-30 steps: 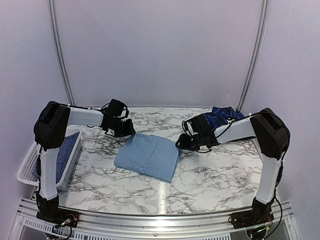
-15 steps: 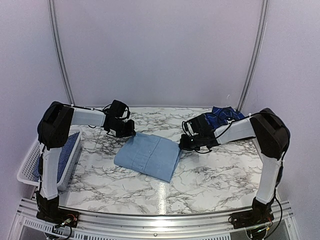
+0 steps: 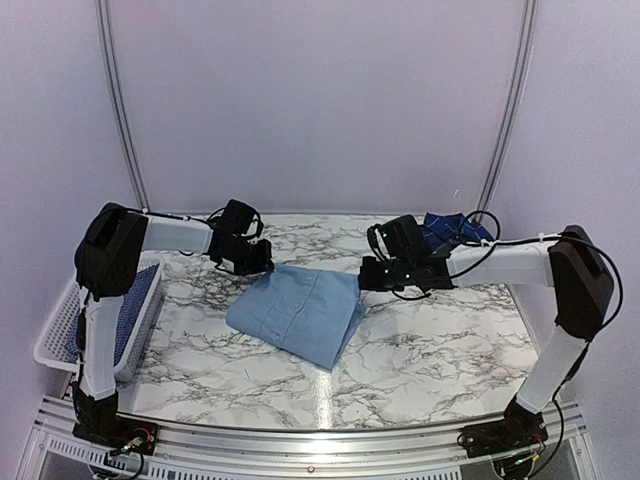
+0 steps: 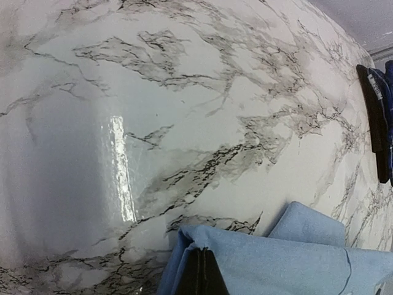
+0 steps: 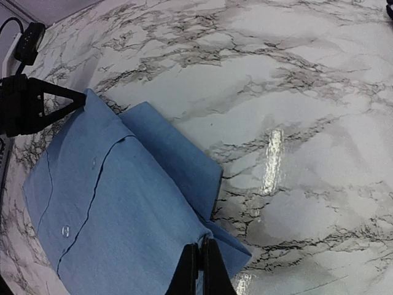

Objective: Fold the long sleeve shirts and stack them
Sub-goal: Adjust the square-folded shirt at the center of the board, then move the square-folded shirt to the center of the board.

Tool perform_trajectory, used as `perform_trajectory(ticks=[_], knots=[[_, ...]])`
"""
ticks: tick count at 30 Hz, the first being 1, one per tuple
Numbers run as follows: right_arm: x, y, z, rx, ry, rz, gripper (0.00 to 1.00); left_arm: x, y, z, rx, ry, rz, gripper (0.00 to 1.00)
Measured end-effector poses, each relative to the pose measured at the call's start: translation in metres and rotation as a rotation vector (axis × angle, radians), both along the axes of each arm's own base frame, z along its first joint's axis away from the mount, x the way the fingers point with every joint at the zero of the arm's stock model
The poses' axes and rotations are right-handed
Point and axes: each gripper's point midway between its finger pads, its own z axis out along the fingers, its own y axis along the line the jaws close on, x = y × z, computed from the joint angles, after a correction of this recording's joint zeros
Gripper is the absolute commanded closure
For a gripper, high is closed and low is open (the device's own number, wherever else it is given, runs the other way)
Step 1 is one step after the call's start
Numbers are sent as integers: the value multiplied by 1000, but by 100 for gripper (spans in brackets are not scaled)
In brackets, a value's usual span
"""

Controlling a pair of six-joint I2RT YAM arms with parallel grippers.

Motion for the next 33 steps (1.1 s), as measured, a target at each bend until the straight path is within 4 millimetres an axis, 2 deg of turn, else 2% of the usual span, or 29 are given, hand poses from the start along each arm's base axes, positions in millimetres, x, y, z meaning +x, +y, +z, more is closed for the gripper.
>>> perform_trajectory(ticks=[2,6,10,14,18,24,26,28,30,33], knots=[[-5,-7,-5,-16,12,-14,100,-2,-4,2,-2,-3,-9,100],[-16,-22,-29,-68,59,-46,100,-5,-13,7,-10,-11,-26,98],[-20,-33,-48,-107,94,-78,100,-3,-24,18,-28,-32,-44,85],[-30,-47,-73,-143,145,-108,100,2,-23,23,-26,-49,-39,64],[-36,-59,-85,-161,173,-135,100,2,-17,24,-5,-52,-40,61],[-36,-63,-83,-170,171,-150,77,-10,-8,41,-7,-58,-46,67],[-38,-64,-77,-194,165,-147,69,-19,-2,45,-1,-58,-51,73],[-39,-61,-65,-215,145,-141,65,-31,5,44,9,-47,-53,78],[-39,-46,-46,-218,110,-116,63,-41,13,38,22,-25,-47,80],[-45,-14,-21,-204,58,-56,62,-55,23,21,52,16,-36,85]])
